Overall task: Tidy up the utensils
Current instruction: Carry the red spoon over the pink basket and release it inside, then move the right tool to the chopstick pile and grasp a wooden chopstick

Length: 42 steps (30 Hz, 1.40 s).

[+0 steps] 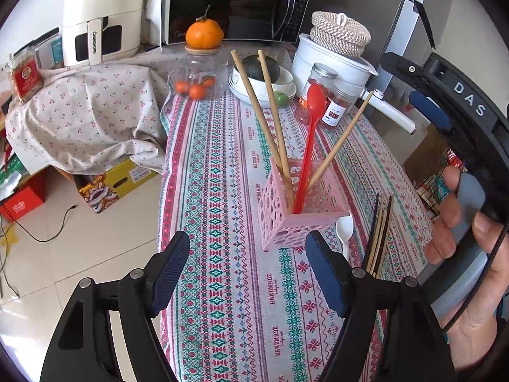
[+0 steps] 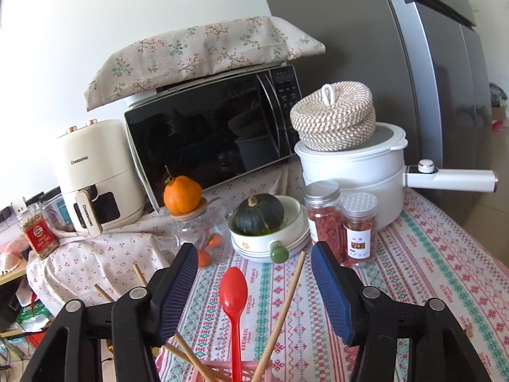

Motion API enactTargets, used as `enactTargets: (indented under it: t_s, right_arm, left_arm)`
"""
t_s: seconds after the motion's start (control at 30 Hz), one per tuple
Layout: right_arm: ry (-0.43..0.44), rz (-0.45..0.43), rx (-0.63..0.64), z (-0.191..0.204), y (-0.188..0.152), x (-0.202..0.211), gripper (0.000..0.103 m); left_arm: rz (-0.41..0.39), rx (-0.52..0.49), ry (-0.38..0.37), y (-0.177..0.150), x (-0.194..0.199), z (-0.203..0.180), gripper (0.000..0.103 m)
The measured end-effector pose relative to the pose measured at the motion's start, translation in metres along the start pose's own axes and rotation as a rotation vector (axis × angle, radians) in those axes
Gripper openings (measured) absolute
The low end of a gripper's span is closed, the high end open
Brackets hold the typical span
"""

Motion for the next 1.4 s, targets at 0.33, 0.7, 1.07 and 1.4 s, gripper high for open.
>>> enactTargets:
  t_s: [0.33, 0.7, 1.07, 1.4]
  right_arm:
    - [-0.015, 0.085, 0.030, -0.045, 0.002, 0.028, 0.093]
    - [-0.104, 0.181, 0.081, -0.107, -0.011, 0.036, 0.102]
    - [-0.260, 0.517, 0.027, -0.190, -0.067, 0.014, 0.102]
    - [-0.320, 0.800, 0.005, -0.233, -0.137, -0.004, 0.102]
  left_arm:
    - [-0.005, -0.051, 0.013, -0.003, 0.000, -0.026, 0.090]
    - [0.008, -0.116, 0.011, -0.010, -0.010, -0.068, 0.100]
    - [0.120, -0.180, -0.032, -0.027, -0.041, -0.114, 0.101]
    - [0.187, -0.189, -0.031, -0.032, -0.063, -0.128, 0.101]
Point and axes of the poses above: each gripper's, at about its wrist camera, not at the fingertips, and x roughly against the way its jaws point, z to its left, y to its top, the point moved 8 cm from there along -x, roughly the way its jaws point, and after that the axes turned 4 degrees about -y, right-handed, at the moved point
